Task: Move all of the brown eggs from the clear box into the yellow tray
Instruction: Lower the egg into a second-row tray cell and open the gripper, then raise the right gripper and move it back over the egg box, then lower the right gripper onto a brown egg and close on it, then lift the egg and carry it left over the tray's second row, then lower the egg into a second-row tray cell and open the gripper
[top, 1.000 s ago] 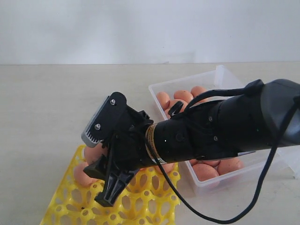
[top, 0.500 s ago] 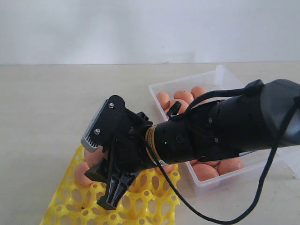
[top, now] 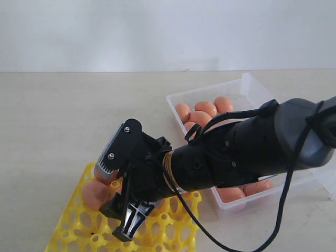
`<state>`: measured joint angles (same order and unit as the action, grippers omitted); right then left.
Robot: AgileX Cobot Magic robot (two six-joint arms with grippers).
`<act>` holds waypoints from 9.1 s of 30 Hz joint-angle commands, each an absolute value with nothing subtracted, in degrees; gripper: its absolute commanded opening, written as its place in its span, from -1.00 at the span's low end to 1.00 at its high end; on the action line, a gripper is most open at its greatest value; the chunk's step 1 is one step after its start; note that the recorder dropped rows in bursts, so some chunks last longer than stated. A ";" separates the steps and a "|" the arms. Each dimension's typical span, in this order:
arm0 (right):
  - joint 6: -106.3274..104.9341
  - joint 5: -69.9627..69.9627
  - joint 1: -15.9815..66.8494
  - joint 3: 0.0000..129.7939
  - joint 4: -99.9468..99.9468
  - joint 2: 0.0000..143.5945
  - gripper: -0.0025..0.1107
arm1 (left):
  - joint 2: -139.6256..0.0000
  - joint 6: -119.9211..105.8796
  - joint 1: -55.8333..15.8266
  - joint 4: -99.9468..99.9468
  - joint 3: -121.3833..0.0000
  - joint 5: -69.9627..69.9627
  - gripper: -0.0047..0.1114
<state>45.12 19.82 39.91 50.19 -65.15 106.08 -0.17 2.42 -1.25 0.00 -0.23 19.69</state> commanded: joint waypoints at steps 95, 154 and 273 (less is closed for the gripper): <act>-15.24 -25.08 6.56 64.29 37.19 108.01 -0.96 | 0.00 2.18 -1.29 0.00 0.00 19.34 -0.85; 37.37 59.99 49.71 29.25 -36.15 85.22 -0.96 | 0.00 2.18 -1.29 0.00 0.00 19.34 -0.85; 13.36 37.06 43.90 28.78 -8.26 103.81 -0.33 | 0.00 2.18 -1.29 0.00 0.00 19.34 -0.85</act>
<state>13.66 38.58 44.07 28.76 -7.41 103.81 -0.17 2.42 -1.25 0.00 -0.23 19.69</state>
